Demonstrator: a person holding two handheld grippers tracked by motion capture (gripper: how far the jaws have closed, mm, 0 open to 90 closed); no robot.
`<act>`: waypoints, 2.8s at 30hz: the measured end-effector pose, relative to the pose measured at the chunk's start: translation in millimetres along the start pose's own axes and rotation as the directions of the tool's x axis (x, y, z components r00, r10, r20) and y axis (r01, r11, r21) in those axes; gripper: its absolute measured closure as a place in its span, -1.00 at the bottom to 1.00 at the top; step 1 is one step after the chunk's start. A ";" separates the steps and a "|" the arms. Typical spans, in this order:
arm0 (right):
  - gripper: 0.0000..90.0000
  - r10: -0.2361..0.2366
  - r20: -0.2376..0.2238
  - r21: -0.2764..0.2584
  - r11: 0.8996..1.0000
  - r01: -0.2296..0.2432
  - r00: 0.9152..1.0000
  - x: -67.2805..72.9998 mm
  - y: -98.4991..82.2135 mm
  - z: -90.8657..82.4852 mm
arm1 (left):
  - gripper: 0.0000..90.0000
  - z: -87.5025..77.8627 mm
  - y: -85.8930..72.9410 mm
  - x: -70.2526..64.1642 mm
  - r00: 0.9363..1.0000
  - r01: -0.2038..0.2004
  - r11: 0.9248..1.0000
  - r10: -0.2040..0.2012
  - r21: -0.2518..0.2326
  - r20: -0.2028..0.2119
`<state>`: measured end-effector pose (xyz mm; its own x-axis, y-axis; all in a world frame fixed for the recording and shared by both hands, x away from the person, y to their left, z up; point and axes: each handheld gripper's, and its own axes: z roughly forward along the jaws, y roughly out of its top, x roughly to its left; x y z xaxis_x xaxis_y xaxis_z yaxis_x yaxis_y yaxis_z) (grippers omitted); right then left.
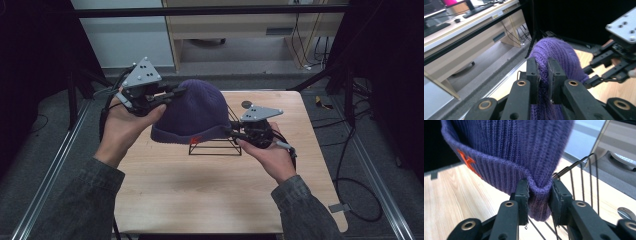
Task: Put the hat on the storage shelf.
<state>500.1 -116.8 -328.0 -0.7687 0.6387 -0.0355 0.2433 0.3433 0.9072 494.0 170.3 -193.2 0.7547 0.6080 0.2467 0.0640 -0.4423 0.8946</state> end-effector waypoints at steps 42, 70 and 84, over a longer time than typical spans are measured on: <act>0.63 0.053 0.105 0.074 0.995 -0.061 0.993 -72.2 2.3 18.2 | 0.78 101.9 -3.9 39.7 0.996 0.077 0.997 -0.077 0.009 -0.047; 0.65 0.068 0.123 0.196 0.976 -0.092 0.990 -70.2 -38.1 28.8 | 0.77 130.7 -39.4 24.9 0.996 0.092 0.993 -0.093 0.069 0.000; 0.63 0.063 0.112 0.227 0.970 -0.088 0.992 -65.5 -53.0 35.2 | 0.77 131.3 -54.5 19.8 0.998 0.056 0.992 -0.059 0.111 0.021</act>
<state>558.5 -152.6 -388.5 -0.6807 0.7321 -0.0245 0.4379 0.4335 0.7876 591.2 120.0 -286.0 0.7630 0.6190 0.1861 0.1780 -0.4780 0.8601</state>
